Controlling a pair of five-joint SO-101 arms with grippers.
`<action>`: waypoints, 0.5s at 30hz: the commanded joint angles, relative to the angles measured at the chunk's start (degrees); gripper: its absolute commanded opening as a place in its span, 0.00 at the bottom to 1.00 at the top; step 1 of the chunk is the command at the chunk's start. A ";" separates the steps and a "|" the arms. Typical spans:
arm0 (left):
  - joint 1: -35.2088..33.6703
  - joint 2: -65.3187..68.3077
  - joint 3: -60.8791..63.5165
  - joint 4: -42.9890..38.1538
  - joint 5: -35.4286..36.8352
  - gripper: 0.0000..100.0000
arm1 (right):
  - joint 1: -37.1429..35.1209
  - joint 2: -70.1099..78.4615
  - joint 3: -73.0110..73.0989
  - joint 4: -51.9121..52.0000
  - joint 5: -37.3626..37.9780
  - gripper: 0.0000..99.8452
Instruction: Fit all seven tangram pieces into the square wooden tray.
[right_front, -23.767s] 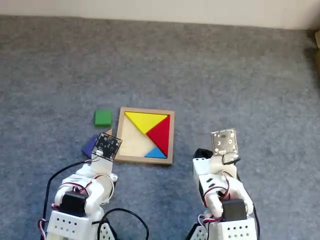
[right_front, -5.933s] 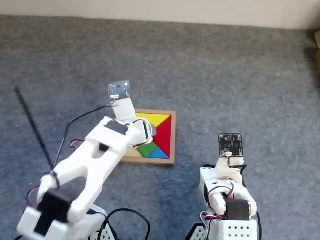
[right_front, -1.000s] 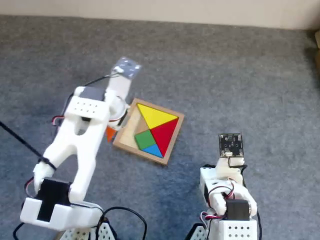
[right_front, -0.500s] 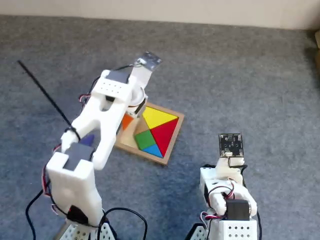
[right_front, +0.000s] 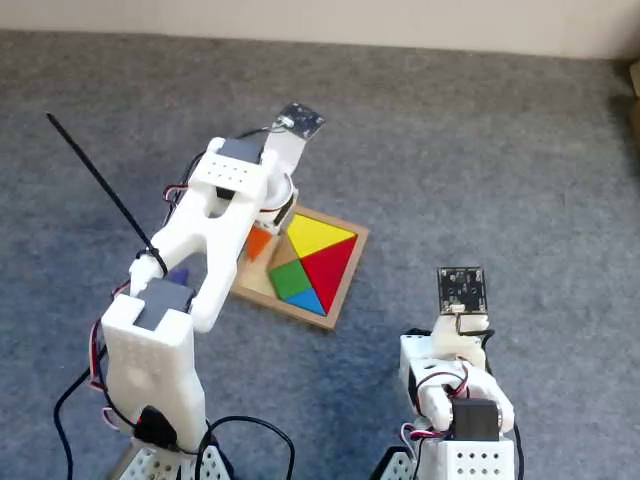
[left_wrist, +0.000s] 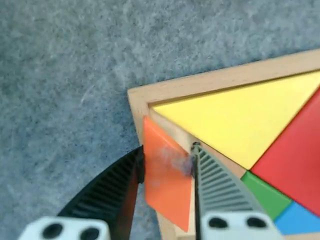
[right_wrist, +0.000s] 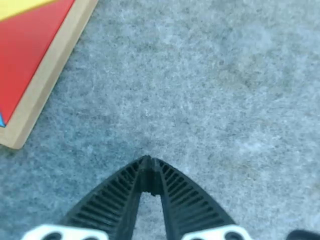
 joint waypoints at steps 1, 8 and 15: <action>0.66 -0.75 -3.03 2.64 2.81 0.16 | 0.66 -0.31 6.29 -0.13 -0.18 0.01; 0.57 -0.84 -2.95 3.16 2.99 0.17 | 0.66 -0.31 6.29 -0.13 -0.18 0.01; 0.13 -0.92 -3.12 4.22 2.99 0.17 | 0.66 -0.31 6.29 -0.13 -0.18 0.01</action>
